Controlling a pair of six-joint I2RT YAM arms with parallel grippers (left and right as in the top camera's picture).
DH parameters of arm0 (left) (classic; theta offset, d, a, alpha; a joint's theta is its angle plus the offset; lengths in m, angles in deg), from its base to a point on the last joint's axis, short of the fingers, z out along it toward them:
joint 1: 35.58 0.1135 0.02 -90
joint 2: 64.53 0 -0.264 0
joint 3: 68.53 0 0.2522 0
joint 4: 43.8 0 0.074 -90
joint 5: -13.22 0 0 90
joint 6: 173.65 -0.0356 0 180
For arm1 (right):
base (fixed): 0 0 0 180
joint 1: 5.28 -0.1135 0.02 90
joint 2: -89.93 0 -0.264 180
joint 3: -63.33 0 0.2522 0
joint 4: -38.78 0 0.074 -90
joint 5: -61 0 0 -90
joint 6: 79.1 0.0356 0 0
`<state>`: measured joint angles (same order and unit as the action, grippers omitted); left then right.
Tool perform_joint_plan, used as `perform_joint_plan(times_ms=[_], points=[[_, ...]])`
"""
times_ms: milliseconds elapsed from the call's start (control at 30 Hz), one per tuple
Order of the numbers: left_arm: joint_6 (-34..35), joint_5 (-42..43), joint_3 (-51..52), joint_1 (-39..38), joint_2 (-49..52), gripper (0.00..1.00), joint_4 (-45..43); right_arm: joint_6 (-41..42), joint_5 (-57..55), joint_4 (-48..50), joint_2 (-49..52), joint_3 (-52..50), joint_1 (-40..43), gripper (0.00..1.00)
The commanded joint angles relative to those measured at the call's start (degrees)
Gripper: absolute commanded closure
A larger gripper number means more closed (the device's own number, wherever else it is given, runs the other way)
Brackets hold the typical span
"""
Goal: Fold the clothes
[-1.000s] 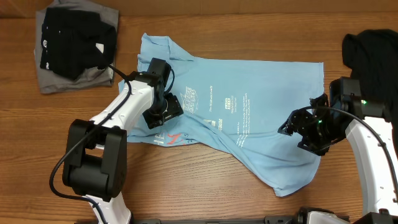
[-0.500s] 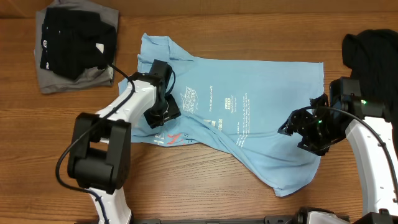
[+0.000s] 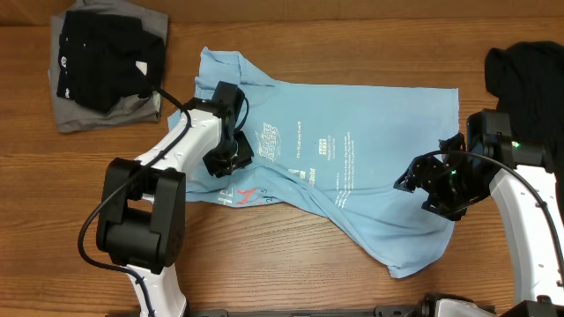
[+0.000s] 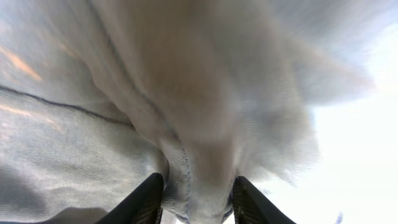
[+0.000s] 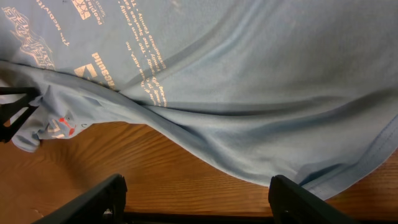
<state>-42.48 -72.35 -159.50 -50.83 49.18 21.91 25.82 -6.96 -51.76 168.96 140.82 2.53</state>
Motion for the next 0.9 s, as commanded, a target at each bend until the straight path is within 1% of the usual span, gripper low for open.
perform_joint_plan(times_ms=[0, 300, 333, 400, 433, 467, 600, 767, 867], points=[[-2.4, -0.6, -2.8, 0.3, 0.9, 0.59, 0.6, -0.3, -0.1, 0.0, -1.1, 0.0, -0.3, 0.23], [-2.6, -0.7, -2.9, 0.3, 0.9, 0.63, 0.3, -0.3, -0.1, 0.0, -1.1, 0.0, -0.3, 0.23], [-2.6, -0.7, -2.9, 0.3, 0.9, 0.67, 0.2, -0.3, -0.1, 0.0, -1.1, 0.0, -0.3, 0.23], [-2.6, -0.6, -2.9, 0.3, 0.9, 0.78, -0.2, -0.3, -0.1, 0.0, -1.1, 0.0, -0.3, 0.23], [-2.6, -0.6, -2.9, 0.3, 0.9, 0.91, -0.3, -0.3, -0.1, 0.0, -1.1, 0.0, -0.3, 0.23], [-2.6, -0.6, -2.9, 0.3, 0.9, 0.96, -0.5, -0.3, -0.1, 0.0, -1.1, 0.0, -0.3, 0.23], [-2.6, -0.6, -3.3, 0.3, 0.9, 0.96, -1.6, -0.3, -0.1, 0.0, -1.1, 0.0, -0.3, 0.23], [-2.6, 0.1, -10.4, 0.3, 0.9, 0.96, 1.0, -0.3, -1.1, 0.3, -1.1, 0.0, -0.3, 0.23], [-3.1, 0.0, -14.2, 0.3, 0.9, 0.96, 0.7, -0.3, -1.4, 0.4, -1.1, 0.0, -0.3, 0.23]])
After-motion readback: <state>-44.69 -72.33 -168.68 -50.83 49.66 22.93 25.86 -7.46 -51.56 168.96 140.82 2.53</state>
